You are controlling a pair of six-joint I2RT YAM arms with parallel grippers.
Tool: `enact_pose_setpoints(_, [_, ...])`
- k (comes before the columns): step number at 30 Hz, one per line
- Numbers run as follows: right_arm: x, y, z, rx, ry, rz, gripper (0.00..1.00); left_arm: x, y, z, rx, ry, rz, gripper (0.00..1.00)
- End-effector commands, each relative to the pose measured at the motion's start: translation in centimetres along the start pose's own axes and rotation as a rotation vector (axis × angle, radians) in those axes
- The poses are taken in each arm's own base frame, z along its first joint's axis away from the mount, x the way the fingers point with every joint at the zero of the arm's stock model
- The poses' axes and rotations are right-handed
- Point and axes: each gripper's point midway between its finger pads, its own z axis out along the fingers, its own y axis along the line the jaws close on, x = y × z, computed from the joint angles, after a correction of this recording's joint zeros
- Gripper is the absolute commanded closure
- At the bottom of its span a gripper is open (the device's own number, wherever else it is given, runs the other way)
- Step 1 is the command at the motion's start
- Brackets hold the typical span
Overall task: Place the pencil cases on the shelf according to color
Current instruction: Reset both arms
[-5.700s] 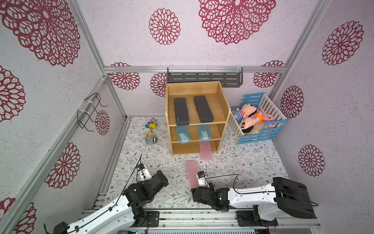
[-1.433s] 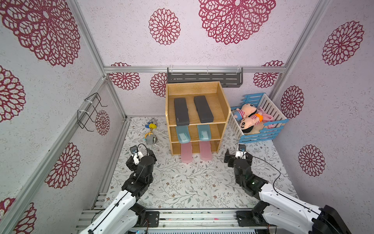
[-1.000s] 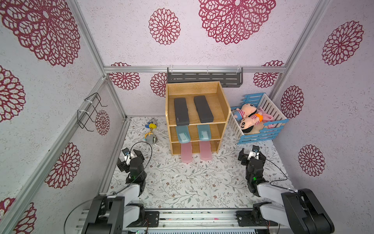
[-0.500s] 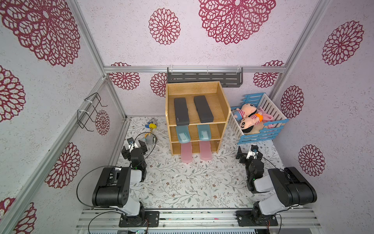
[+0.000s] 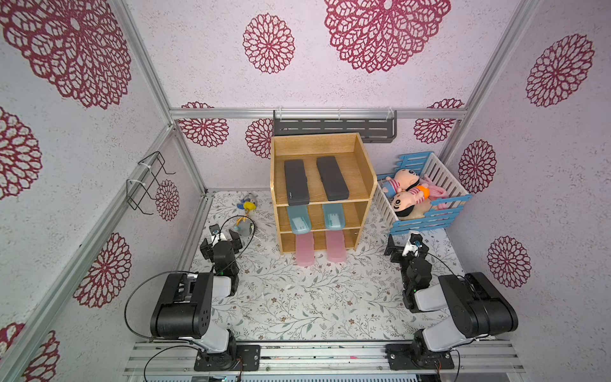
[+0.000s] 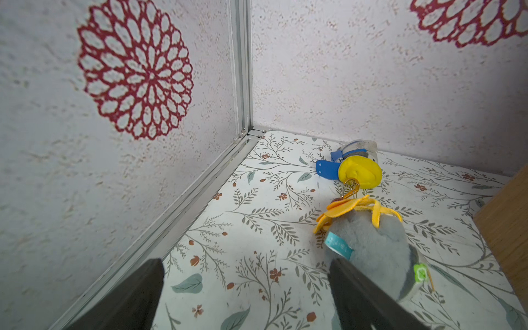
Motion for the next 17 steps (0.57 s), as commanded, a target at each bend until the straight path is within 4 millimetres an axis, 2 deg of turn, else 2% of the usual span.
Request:
enact_pose_setpoints(1, [-1.59,0.20,0.18,-0.010,-0.054,0.017,0.01,0.11,0.24,0.18,-0.003,0.006,-0.005,0.03])
enact_pose_setpoints(17, [-1.58,0.68,0.24,-0.029,-0.052,0.002,0.01,0.06,0.24,0.17,-0.003,0.005,-0.006,0.03])
